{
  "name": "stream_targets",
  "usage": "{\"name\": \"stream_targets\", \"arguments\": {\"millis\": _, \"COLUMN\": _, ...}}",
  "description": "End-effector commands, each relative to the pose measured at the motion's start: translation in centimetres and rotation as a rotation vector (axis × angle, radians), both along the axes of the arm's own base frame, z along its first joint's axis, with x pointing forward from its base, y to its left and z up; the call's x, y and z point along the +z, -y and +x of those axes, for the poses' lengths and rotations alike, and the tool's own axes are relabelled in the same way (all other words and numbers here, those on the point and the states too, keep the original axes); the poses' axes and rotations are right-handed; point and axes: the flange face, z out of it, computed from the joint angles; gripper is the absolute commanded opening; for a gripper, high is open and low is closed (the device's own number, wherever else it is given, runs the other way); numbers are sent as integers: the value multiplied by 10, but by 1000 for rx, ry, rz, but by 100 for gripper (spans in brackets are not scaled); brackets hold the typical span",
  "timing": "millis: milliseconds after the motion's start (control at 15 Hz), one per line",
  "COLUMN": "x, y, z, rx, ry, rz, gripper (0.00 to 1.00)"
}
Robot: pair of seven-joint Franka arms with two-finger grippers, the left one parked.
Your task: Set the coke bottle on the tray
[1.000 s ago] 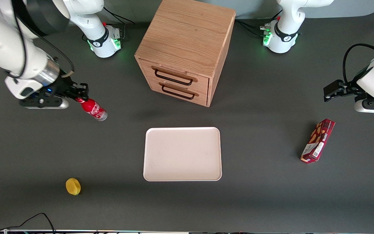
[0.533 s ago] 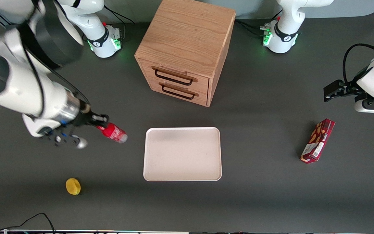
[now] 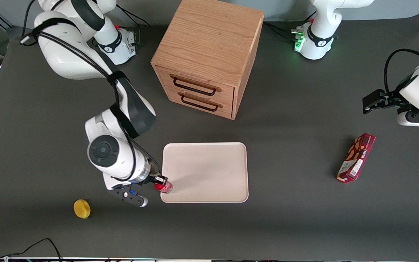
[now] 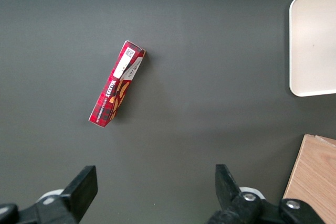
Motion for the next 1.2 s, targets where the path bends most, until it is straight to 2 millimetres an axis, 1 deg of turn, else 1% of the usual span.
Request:
{"name": "stream_targets", "arguments": {"millis": 0, "x": -6, "y": -17, "z": -3, "rx": -36, "ry": 19, "rz": 7, "gripper": 0}}
{"name": "stream_targets", "arguments": {"millis": 67, "x": -11, "y": -18, "z": -5, "rx": -35, "ry": 17, "rz": 5, "gripper": 0}}
{"name": "stream_targets", "arguments": {"millis": 133, "x": -10, "y": -14, "z": -3, "rx": -39, "ry": 17, "rz": 6, "gripper": 81}}
{"name": "stream_targets", "arguments": {"millis": 200, "x": -6, "y": -12, "z": -3, "rx": -37, "ry": 19, "rz": 7, "gripper": 100}}
{"name": "stream_targets", "arguments": {"millis": 267, "x": 1, "y": -12, "z": -4, "rx": -39, "ry": 17, "rz": 12, "gripper": 100}}
{"name": "stream_targets", "arguments": {"millis": 333, "x": 16, "y": -11, "z": -7, "rx": -34, "ry": 16, "rz": 5, "gripper": 100}}
{"name": "stream_targets", "arguments": {"millis": 400, "x": 36, "y": -5, "z": -11, "rx": -32, "ry": 1, "rz": -6, "gripper": 100}}
{"name": "stream_targets", "arguments": {"millis": 467, "x": 76, "y": 4, "z": -19, "rx": -31, "ry": 1, "rz": 8, "gripper": 100}}
{"name": "stream_targets", "arguments": {"millis": 533, "x": 124, "y": 15, "z": -30, "rx": 7, "ry": 13, "rz": 15, "gripper": 100}}
{"name": "stream_targets", "arguments": {"millis": 600, "x": 166, "y": 29, "z": -44, "rx": 79, "ry": 15, "rz": -3, "gripper": 100}}
{"name": "stream_targets", "arguments": {"millis": 667, "x": 201, "y": 48, "z": -61, "rx": 126, "ry": -6, "rz": -36, "gripper": 100}}
{"name": "stream_targets", "arguments": {"millis": 733, "x": 232, "y": 59, "z": -81, "rx": 179, "ry": -21, "rz": -73, "gripper": 100}}
{"name": "stream_targets", "arguments": {"millis": 800, "x": 257, "y": 72, "z": -99, "rx": 231, "ry": -36, "rz": -96, "gripper": 100}}
{"name": "stream_targets", "arguments": {"millis": 933, "x": 289, "y": 109, "z": -126, "rx": 292, "ry": -68, "rz": -91, "gripper": 100}}
{"name": "stream_targets", "arguments": {"millis": 1000, "x": 296, "y": 122, "z": -143, "rx": 304, "ry": -82, "rz": -99, "gripper": 100}}
{"name": "stream_targets", "arguments": {"millis": 1067, "x": 296, "y": 143, "z": -156, "rx": 302, "ry": -94, "rz": -110, "gripper": 100}}
{"name": "stream_targets", "arguments": {"millis": 1133, "x": 299, "y": 170, "z": -168, "rx": 306, "ry": -81, "rz": -78, "gripper": 100}}
